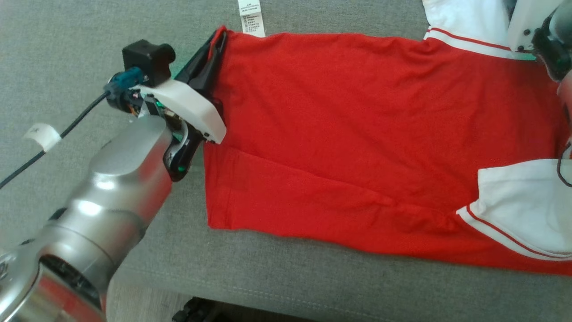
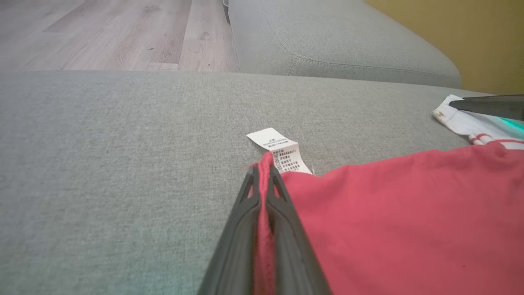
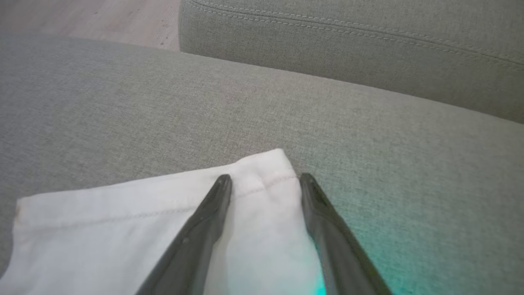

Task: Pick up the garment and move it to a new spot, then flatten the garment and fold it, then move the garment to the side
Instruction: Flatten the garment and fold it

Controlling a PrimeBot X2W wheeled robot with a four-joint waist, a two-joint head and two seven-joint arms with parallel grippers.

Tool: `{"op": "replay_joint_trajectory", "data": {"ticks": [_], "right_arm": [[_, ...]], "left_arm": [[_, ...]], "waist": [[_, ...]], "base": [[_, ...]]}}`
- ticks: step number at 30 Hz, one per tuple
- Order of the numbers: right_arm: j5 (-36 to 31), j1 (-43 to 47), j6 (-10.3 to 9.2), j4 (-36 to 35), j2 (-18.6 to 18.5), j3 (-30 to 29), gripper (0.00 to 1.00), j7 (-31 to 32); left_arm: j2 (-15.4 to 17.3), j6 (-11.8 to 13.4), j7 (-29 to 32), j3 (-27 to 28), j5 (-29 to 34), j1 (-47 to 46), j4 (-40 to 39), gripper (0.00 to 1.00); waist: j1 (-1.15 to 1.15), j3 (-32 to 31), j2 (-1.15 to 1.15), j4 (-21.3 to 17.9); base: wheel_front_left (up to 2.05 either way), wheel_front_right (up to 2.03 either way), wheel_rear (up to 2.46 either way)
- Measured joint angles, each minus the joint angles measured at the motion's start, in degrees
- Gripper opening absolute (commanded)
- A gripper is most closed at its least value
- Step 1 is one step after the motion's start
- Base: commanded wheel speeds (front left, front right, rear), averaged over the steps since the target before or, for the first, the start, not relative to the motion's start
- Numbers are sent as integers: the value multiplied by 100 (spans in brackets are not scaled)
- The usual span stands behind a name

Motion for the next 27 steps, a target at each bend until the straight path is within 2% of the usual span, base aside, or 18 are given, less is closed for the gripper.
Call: {"op": "replay_joint_trajectory", "data": {"ticks": [1, 3, 6, 8, 12, 15, 19, 21, 24, 27], "right_arm": [[4, -17, 0, 12, 1, 20, 0, -2], [5, -36, 0, 26, 0, 46, 0, -185], [-129, -37, 0, 83, -41, -20, 0, -883], [-286, -69, 0, 125, -112, -153, 0, -1430], [-549, -305, 0, 263, -220, -528, 0, -2381], [-665, -454, 0, 269, -174, -717, 0, -2692], [-692, -409, 0, 171, 10, -870, 0, -2791], [-577, -288, 0, -87, 172, -882, 0, -2792], [-260, 175, 0, -877, 371, -873, 0, -2810], [130, 960, 0, -1731, 377, -818, 0, -2833]], "left_arm": [[1, 0, -34, -20, -25, -30, 11, 0], [11, 0, -42, -22, -47, -80, 12, 0], [32, 0, -91, 36, -44, -162, 43, 0], [60, -1, -91, 376, 92, -227, -26, 0], [181, 26, -101, 1328, 771, -388, -320, 0], [183, 35, -126, 1819, 1243, -337, -463, 0], [185, 34, -134, 2229, 1731, 2, -446, 0], [200, 33, -134, 2390, 1953, 218, -412, 0], [271, 33, -134, 2683, 2268, 493, -428, 0], [370, 32, -134, 3047, 2561, 748, -519, 0]], "waist": [[0, -3, 0, -6], [0, 3, 0, -16], [1, 22, 0, -40], [1, 22, 0, -72], [1, 4, 0, -182], [0, -41, 0, -309], [1, -122, 0, -517], [1, -174, 0, -632], [1, -259, 0, -806], [0, -362, 0, -970]], "base": [[0, 0, 0], [0, 0, 0], [0, 0, 0], [0, 0, 0], [0, 0, 0], [0, 0, 0], [0, 0, 0], [0, 0, 0], [0, 0, 0], [0, 0, 0]]}}
